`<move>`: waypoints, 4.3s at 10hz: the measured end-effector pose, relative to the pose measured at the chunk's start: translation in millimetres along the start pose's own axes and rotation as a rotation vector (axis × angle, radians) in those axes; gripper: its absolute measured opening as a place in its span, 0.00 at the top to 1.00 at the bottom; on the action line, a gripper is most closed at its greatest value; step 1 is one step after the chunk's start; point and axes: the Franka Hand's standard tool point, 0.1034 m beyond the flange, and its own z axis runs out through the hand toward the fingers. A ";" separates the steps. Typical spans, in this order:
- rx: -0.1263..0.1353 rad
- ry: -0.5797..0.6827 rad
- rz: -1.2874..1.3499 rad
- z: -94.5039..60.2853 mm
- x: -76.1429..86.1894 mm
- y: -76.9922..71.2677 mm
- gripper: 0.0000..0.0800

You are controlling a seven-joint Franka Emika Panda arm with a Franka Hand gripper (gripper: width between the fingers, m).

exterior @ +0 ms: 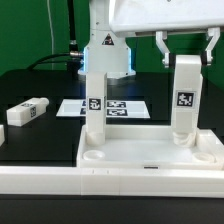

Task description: Assemble desk

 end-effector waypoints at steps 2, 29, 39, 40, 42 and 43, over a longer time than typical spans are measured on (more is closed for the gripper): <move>0.003 0.033 -0.003 0.4 2.2 -1.4 0.64; 0.017 0.131 -0.199 14.7 -34.2 -36.9 0.64; 0.013 0.121 -0.213 21.7 -38.7 -38.0 0.64; 0.011 0.116 -0.217 25.0 -41.8 -38.4 0.64; 0.008 0.119 -0.219 27.7 -42.9 -37.5 0.64; 0.008 0.131 -0.221 28.3 -41.7 -37.5 0.64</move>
Offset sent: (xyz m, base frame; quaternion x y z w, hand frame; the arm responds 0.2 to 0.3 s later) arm -0.0098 0.0182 -0.0027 0.0027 0.1484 -0.0002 0.9889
